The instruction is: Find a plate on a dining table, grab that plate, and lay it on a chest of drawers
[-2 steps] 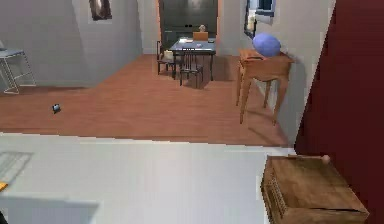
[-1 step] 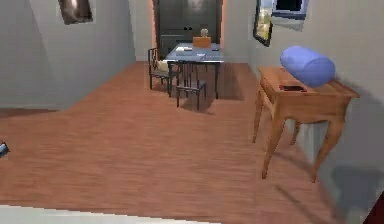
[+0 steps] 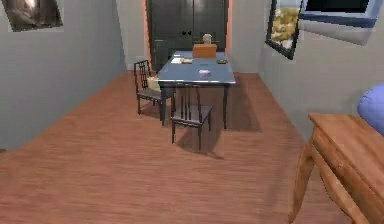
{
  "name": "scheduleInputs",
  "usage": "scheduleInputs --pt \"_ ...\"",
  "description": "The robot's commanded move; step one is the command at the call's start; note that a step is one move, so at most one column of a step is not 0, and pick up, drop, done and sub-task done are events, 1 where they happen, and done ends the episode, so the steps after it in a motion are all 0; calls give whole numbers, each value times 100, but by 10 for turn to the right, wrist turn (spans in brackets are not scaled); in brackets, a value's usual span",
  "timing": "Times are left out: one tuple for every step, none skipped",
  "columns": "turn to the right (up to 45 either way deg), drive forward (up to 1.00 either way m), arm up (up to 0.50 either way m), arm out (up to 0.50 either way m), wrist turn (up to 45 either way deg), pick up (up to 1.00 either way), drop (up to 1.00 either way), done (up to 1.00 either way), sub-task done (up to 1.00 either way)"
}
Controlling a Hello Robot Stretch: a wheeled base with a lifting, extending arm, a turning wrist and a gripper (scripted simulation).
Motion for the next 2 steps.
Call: scheduleInputs --pt "-30 0 0 0 0 0 0 0 0" --pt "0 100 0 0 0 0 0 0 0"
